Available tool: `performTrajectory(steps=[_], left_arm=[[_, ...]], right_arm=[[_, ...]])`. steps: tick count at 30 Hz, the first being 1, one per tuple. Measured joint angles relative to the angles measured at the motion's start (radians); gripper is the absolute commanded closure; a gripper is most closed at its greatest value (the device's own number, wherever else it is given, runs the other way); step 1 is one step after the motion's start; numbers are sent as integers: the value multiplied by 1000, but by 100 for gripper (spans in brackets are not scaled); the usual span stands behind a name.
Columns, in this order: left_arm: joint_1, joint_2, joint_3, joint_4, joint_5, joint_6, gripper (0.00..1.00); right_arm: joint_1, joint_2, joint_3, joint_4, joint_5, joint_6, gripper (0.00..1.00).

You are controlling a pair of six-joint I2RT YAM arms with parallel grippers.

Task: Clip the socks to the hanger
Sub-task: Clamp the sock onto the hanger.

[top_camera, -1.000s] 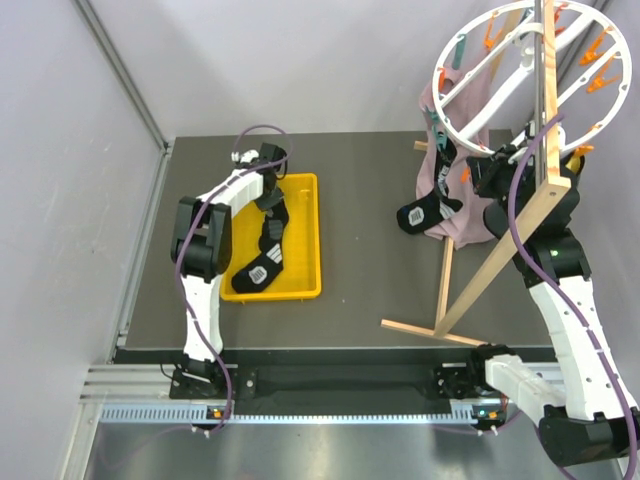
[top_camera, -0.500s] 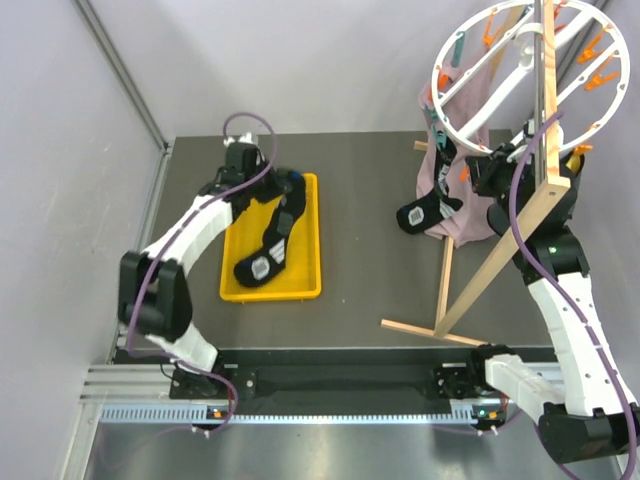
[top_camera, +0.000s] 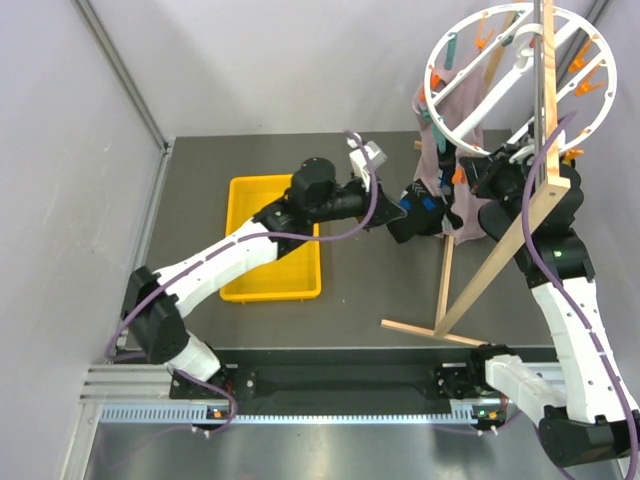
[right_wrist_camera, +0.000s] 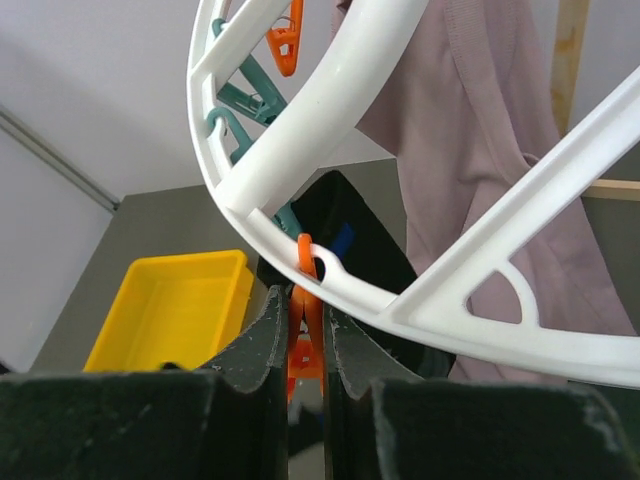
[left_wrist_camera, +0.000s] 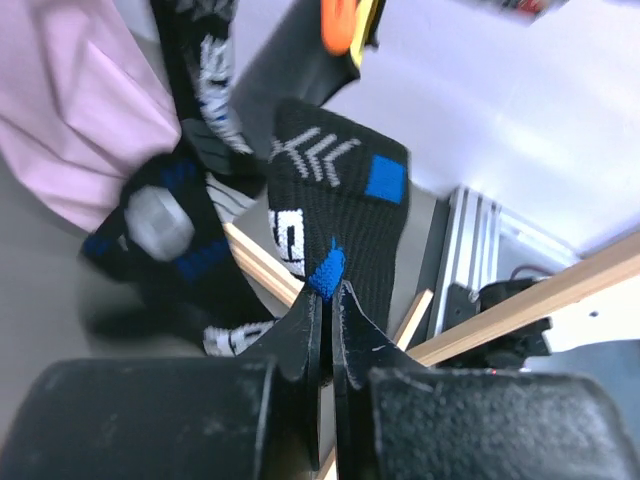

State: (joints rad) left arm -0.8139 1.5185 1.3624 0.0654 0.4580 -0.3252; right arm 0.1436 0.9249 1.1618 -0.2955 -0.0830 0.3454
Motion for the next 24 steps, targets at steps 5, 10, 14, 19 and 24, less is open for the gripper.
performTrajectory(steps=[5,10,14,19,24], left_arm=[[-16,108,39,5,17,14,100],[-27,182,111,4,27,10,100],[-42,192,146,14,45,3,100],[-48,192,150,45,79,-11,100],[-49,192,150,62,97,-21,100]], right_arm=[[0,-2,9,-1,-54,42,100],[-1,-10,11,-2,-101,72,100],[-1,-16,11,-4,-122,79,100],[-1,-18,11,-5,-141,85,100],[-1,-24,11,-11,-154,85,100]])
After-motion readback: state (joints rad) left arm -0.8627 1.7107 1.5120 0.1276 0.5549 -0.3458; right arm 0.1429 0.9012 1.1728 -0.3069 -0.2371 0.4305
